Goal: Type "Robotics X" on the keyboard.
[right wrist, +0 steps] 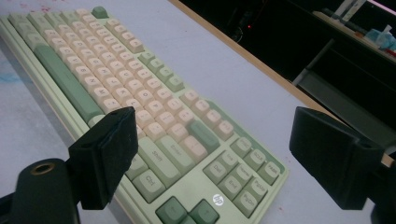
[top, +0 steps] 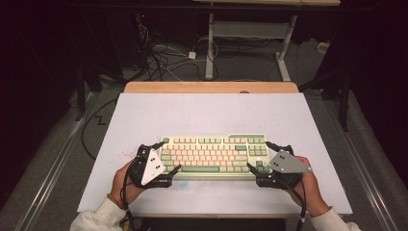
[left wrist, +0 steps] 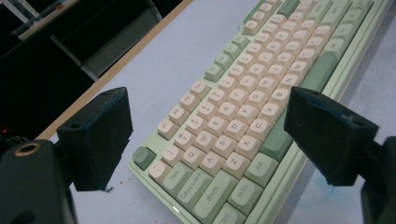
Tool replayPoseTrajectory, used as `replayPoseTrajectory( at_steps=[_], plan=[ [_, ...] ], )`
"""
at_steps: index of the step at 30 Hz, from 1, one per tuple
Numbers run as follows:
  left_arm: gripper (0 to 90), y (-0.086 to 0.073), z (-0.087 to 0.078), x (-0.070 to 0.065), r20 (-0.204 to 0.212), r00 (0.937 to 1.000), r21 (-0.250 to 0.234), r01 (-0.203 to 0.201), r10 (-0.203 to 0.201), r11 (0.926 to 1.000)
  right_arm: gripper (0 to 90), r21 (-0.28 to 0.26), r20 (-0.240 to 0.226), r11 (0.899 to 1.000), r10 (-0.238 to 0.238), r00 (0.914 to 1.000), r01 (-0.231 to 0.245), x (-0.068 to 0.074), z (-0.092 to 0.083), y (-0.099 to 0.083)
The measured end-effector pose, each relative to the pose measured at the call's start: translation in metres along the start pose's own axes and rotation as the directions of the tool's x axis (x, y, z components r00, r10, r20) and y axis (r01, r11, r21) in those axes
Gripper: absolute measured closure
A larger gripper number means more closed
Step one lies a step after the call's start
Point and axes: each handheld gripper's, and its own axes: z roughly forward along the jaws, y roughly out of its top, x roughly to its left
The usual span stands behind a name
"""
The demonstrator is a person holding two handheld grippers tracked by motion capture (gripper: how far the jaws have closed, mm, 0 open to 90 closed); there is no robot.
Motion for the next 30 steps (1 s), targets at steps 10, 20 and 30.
replayPoseTrajectory(
  at_steps=[10,20,30],
  plan=[
    [14.4,-0.013,-0.010,0.002,-0.026,0.9996,0.024,-0.012,0.013,0.9996,16.0,0.020,0.058,0.999,0.030,0.9979,-0.031,-0.009,-0.014,-0.012],
    [14.5,-0.033,-0.018,0.007,-0.045,0.9989,0.045,-0.012,0.014,0.9989,16.1,0.028,0.082,0.999,0.043,0.9957,-0.046,-0.015,-0.022,-0.026],
    [14.5,-0.054,-0.018,0.010,-0.042,0.9989,0.087,0.026,-0.023,0.9959,16.1,0.056,0.130,0.997,0.051,0.9903,-0.059,-0.023,-0.029,-0.045]
  ],
)
